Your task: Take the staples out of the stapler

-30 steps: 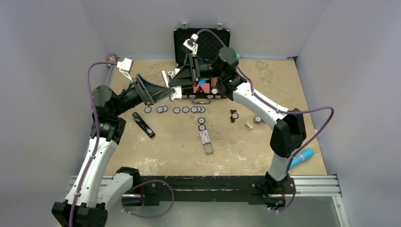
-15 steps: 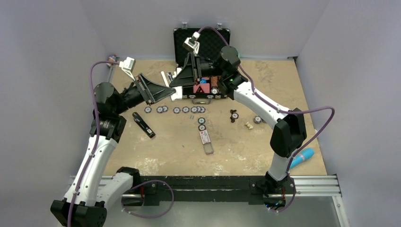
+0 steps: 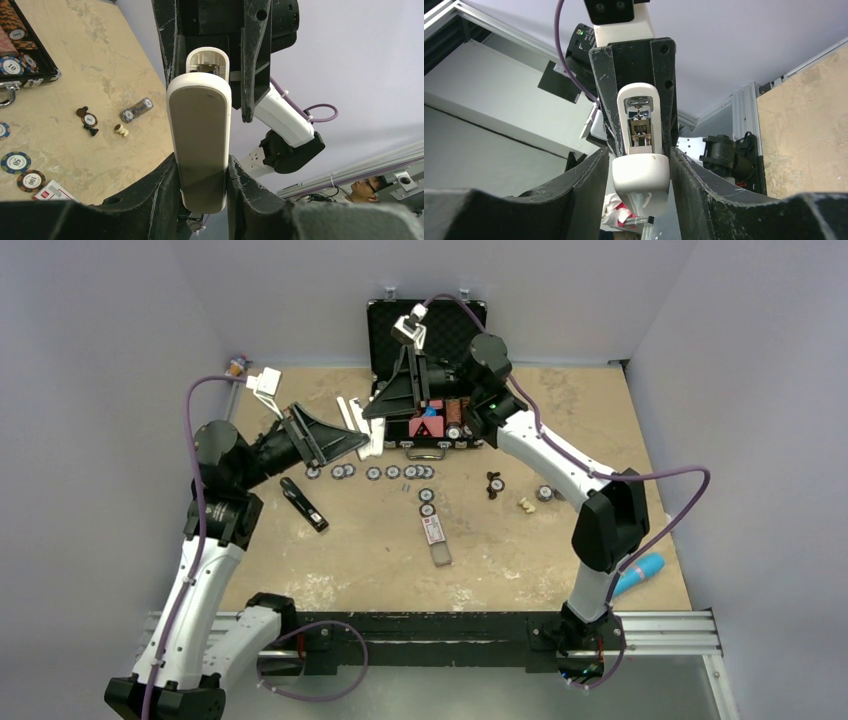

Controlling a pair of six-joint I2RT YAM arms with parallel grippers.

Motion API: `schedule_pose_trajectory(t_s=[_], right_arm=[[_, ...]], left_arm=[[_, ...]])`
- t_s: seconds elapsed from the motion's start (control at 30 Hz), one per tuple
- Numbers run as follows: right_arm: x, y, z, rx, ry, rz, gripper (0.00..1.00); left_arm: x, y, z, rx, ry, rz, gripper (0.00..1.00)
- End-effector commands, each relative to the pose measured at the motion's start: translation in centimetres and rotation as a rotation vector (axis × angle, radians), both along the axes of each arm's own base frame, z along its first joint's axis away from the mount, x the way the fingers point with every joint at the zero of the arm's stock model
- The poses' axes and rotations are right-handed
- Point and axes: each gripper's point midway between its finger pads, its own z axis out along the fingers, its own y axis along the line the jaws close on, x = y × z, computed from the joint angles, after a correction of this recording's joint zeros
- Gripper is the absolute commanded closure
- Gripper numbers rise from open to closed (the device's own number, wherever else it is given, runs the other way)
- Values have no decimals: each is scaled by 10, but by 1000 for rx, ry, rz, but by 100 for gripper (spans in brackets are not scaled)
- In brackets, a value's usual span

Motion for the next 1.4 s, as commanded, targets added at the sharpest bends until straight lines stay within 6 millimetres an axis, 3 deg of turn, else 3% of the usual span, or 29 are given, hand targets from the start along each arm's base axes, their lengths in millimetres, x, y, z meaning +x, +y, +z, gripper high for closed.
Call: schedule_pose_trajectory(t_s=[0.0, 0.33, 0.5, 0.7, 1.07, 1.37], right_arm=[[-4, -17, 22, 32, -45, -33, 47], [11, -27, -9, -47, -28, -99, 46], [41, -39, -44, -189, -39, -222, 46], [60, -54, -97, -369, -58, -315, 46], [65, -65, -164, -562, -42, -346, 47], [80, -55, -202, -704, -78, -385, 62]], left_arm=[[-9, 3, 12, 17, -63, 21, 100], [-10, 11, -24, 62, 41, 81, 100], [-11, 14, -50, 93, 121, 107, 100], [-8, 18, -103, 135, 265, 131, 100], [0, 17, -208, 207, 544, 127, 100], [15, 6, -248, 251, 669, 31, 100]])
